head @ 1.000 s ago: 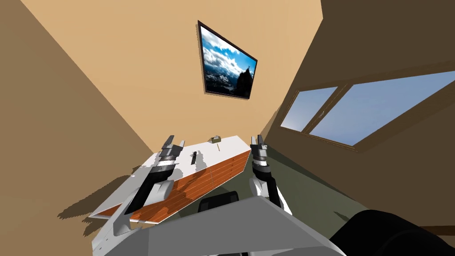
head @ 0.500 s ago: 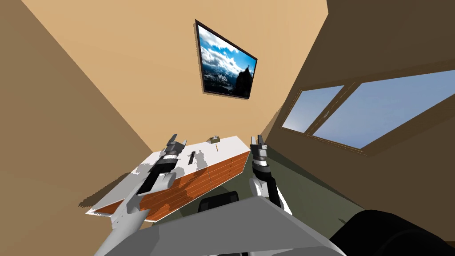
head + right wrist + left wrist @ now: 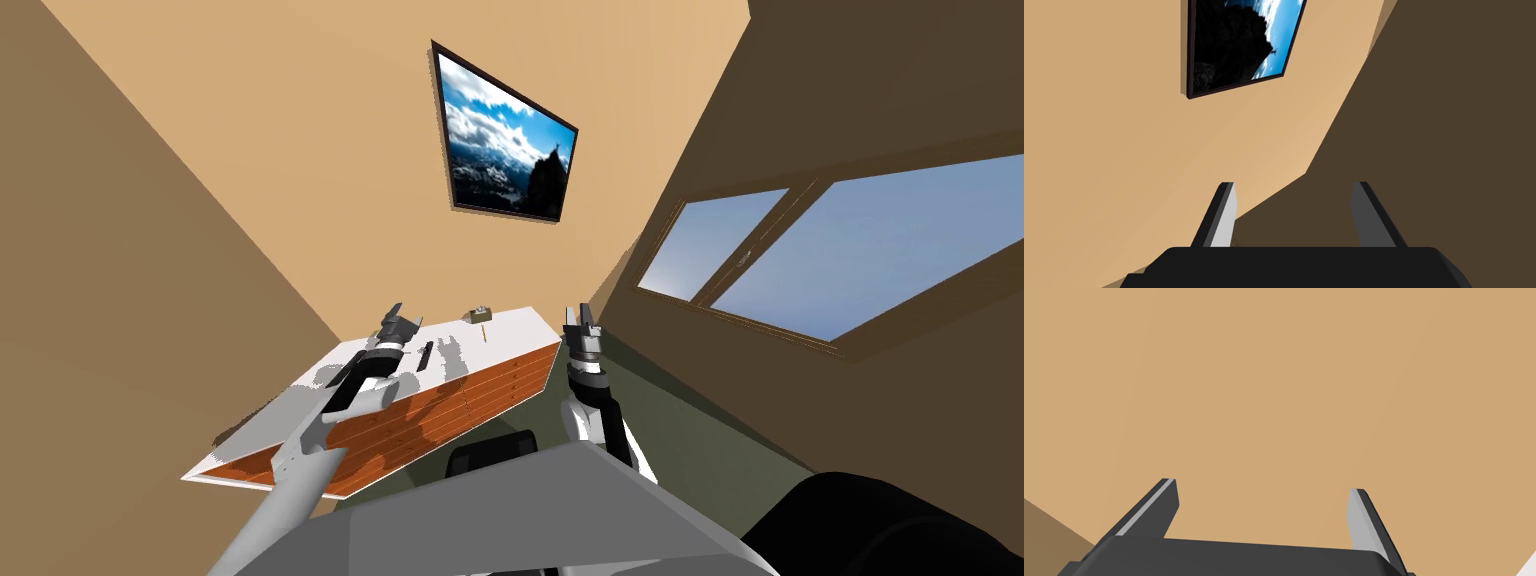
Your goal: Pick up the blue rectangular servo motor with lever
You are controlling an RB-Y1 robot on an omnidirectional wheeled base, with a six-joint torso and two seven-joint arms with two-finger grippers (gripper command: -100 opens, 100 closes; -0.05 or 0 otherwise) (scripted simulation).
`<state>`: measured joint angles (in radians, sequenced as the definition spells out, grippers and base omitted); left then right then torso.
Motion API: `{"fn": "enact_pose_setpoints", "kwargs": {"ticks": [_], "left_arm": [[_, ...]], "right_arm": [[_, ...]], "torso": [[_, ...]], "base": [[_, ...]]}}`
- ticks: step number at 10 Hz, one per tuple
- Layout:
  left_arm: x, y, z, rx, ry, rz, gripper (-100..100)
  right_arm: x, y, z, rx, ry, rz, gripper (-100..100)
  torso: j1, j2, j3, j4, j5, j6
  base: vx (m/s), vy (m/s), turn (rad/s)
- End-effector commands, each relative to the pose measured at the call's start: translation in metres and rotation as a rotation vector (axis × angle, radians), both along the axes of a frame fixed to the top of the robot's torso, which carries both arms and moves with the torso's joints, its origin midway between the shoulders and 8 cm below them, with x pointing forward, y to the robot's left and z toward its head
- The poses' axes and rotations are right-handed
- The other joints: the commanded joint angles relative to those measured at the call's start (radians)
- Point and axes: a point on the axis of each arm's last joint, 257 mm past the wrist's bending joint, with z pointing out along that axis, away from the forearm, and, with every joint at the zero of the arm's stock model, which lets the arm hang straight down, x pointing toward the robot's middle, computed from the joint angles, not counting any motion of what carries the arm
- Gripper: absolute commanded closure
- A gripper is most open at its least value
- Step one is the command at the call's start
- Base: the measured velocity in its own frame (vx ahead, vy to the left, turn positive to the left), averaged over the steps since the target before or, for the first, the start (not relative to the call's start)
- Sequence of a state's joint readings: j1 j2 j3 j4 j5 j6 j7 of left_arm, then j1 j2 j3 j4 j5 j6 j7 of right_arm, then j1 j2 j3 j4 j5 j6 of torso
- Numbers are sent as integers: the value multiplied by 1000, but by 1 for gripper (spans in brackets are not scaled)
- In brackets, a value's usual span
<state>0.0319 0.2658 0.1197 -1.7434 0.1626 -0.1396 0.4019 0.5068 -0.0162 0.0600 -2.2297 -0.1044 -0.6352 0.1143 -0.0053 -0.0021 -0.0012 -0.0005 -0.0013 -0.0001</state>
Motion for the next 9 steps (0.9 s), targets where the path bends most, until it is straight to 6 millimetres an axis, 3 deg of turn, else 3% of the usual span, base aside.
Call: {"fn": "enact_pose_setpoints", "kwargs": {"ticks": [1,6,9], "left_arm": [[17,8,-9,-53,43,-1,-100],[49,30,-42,-148,171,18,-100],[57,42,-71,-183,255,41,-100]], "right_arm": [[0,0,0,0,0,0,0],[0,0,0,0,0,0,0],[0,0,0,0,0,0,0]], "torso": [[0,0,0,0,0,0],[2,0,0,0,0,0],[3,-1,0,0,0,0]], "base": [[11,-99,82],[20,-66,35],[25,-50,26]]}}
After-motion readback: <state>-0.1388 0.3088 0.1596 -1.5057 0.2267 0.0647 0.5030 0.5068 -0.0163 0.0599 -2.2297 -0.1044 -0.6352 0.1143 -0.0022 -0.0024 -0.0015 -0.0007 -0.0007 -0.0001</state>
